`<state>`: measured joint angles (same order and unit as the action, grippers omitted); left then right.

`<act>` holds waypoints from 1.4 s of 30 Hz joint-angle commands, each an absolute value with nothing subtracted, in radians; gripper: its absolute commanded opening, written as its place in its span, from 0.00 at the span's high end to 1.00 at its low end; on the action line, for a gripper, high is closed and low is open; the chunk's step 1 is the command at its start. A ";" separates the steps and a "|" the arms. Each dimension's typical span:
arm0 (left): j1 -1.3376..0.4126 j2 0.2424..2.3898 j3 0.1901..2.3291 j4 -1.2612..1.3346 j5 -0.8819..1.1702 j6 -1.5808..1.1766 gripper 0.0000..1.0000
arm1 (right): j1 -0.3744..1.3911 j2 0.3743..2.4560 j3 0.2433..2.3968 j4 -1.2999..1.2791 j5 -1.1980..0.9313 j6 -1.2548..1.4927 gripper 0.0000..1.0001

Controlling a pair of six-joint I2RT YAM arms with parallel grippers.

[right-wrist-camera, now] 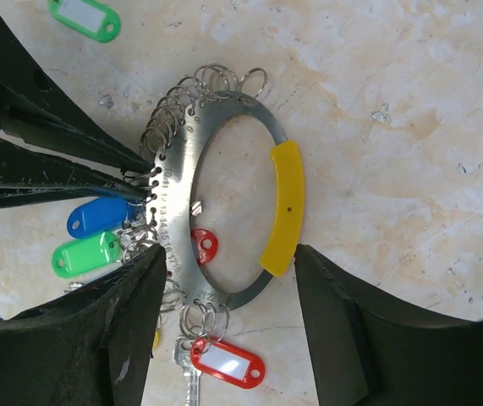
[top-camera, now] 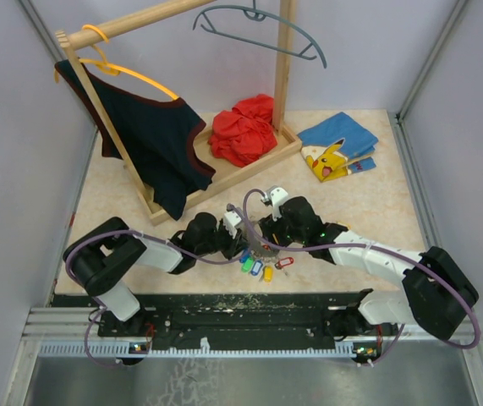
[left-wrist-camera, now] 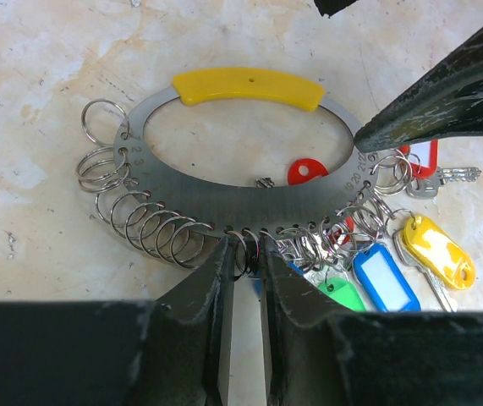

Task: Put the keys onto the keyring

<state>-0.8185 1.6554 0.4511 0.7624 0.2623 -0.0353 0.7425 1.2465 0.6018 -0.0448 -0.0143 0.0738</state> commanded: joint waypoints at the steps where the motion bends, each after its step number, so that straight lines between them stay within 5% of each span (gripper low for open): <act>1: -0.824 1.664 0.468 0.726 0.248 -0.047 0.78 | 0.735 1.250 0.605 0.004 -0.042 0.073 0.38; 9: -0.823 1.631 0.471 0.655 0.216 0.004 0.62 | 0.735 1.247 0.601 0.013 -0.084 0.063 0.38; 14: -0.824 1.605 0.482 0.587 0.196 0.065 0.62 | 0.736 1.254 0.601 0.018 -0.090 0.061 0.38; 19: -0.823 1.623 0.498 0.556 0.169 0.087 0.68 | 0.735 1.259 0.600 0.020 -0.092 0.060 0.38; 27: -0.824 1.556 0.490 0.544 0.186 0.134 0.99 | 0.735 1.259 0.600 0.036 -0.134 0.052 0.38; 42: -0.820 1.397 0.447 0.591 0.258 0.224 1.00 | 0.686 1.231 0.562 0.177 -0.302 0.031 0.40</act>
<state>-0.8185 1.4570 0.4767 0.5426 0.2146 0.1833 0.7174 1.2552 0.5880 0.0448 -0.1959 0.0563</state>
